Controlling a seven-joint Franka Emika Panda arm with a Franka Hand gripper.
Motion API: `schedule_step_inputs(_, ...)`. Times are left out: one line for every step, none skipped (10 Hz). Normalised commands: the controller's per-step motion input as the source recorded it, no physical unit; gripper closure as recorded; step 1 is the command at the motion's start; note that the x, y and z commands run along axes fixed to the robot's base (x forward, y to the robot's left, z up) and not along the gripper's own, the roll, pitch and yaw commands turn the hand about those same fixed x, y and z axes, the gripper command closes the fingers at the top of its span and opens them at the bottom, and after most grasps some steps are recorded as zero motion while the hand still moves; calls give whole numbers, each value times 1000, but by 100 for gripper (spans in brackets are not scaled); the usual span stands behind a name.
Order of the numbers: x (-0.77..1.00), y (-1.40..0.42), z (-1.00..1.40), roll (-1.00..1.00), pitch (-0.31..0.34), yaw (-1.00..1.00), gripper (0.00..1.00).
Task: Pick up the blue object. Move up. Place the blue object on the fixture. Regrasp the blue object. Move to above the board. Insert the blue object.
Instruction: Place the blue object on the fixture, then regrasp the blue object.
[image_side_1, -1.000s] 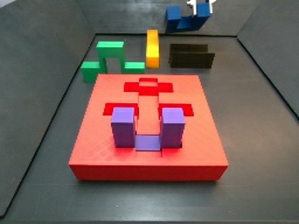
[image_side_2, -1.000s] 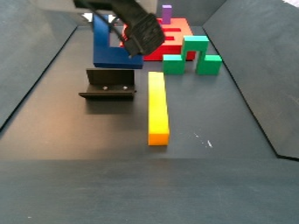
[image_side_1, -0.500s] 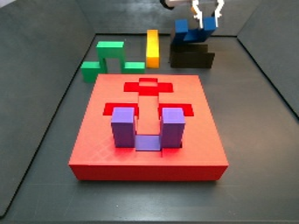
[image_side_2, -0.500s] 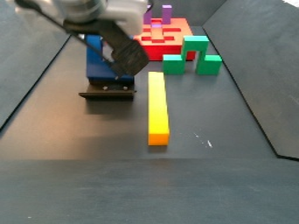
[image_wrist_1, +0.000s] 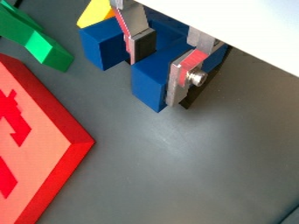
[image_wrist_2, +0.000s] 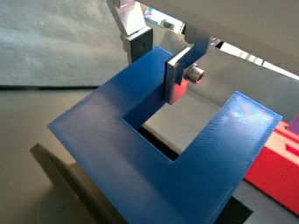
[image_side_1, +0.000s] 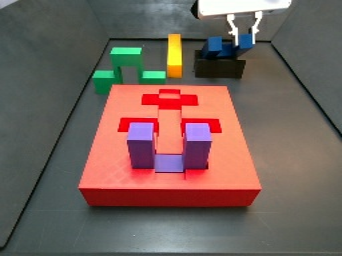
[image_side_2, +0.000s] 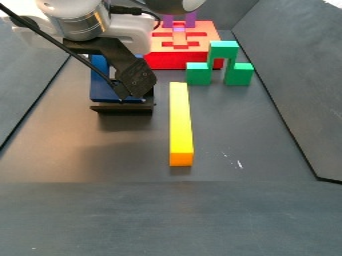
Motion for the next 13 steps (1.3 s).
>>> schedule_step_inputs(0,0,-123,31,6,-240,100)
schedule_step_inputs(-23,0,-60,0,0,-300,100)
schedule_step_inputs(0,0,-3,0,0,-217,100)
schedule_step_inputs(-17,0,0,0,0,0,100)
schedule_step_inputs(-149,14,-34,71,0,-63,100)
schedule_step_inputs(-109,11,-43,11,0,-40,100)
schedule_step_inputs(0,0,0,9,0,0,100)
schedule_step_inputs(0,0,-6,151,0,0,100)
schedule_step_inputs(0,-29,-9,174,0,0,100)
schedule_step_inputs(0,0,0,0,0,0,0)
schedule_step_inputs(234,131,166,-109,-66,0,0)
schedule_step_inputs(289,191,497,-186,-243,0,0)
schedule_step_inputs(380,211,637,-203,-240,0,0)
